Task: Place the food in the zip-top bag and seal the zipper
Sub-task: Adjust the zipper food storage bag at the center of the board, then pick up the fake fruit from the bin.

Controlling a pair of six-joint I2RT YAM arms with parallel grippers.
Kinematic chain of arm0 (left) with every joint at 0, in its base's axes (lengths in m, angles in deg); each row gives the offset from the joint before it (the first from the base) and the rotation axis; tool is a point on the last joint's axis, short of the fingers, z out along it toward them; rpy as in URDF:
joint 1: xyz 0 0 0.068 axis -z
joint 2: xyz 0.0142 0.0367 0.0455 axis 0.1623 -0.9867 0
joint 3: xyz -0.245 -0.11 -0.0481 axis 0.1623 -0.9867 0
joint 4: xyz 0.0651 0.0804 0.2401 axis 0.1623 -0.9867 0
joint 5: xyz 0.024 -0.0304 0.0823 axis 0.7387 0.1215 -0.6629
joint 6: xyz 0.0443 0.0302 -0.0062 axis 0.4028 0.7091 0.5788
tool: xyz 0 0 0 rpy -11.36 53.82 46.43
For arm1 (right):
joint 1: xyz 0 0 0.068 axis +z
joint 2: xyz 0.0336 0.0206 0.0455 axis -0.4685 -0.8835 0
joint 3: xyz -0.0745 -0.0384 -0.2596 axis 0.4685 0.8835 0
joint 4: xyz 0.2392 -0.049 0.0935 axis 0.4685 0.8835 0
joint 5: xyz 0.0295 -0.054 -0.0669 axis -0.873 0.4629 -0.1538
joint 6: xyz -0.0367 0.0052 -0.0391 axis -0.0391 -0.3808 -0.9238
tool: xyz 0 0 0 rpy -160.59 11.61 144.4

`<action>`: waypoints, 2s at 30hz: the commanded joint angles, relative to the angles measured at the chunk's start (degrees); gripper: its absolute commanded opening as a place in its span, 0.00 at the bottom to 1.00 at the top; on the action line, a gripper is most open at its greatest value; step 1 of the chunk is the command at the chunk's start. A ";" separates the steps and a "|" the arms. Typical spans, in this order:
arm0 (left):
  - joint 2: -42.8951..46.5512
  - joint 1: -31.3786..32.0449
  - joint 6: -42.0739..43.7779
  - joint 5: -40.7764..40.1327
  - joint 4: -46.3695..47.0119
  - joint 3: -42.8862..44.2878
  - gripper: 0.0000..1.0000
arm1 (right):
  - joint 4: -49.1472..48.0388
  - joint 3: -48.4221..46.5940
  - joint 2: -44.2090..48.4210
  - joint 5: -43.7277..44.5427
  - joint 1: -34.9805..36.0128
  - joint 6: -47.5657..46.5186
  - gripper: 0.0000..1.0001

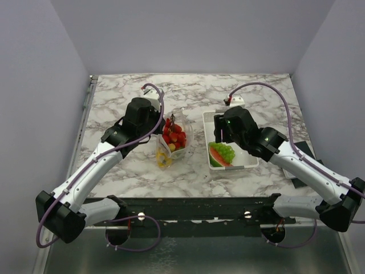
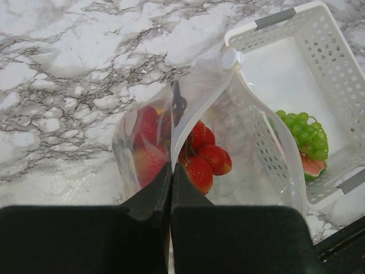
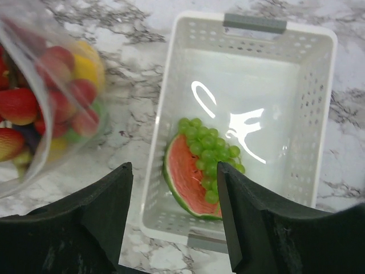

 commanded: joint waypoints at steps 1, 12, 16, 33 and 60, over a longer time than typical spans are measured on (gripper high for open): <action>1.99 0.02 0.10 3.18 1.56 -0.93 0.00 | 3.44 4.28 0.87 -3.18 -3.77 1.78 0.66; 2.91 0.03 0.07 3.34 1.63 -1.57 0.00 | -3.26 12.83 -3.87 -12.04 -11.93 2.04 0.81; 3.07 0.02 0.14 3.39 1.59 -1.68 0.00 | -6.07 14.81 -6.37 -13.50 -13.20 1.74 0.84; 3.20 0.02 0.43 2.77 1.60 -1.94 0.00 | -14.12 15.48 -19.06 -18.51 -17.93 -0.63 0.87; 3.29 -0.07 0.82 2.24 1.65 -2.03 0.00 | -9.22 13.80 -19.36 -19.69 -17.82 -2.69 0.19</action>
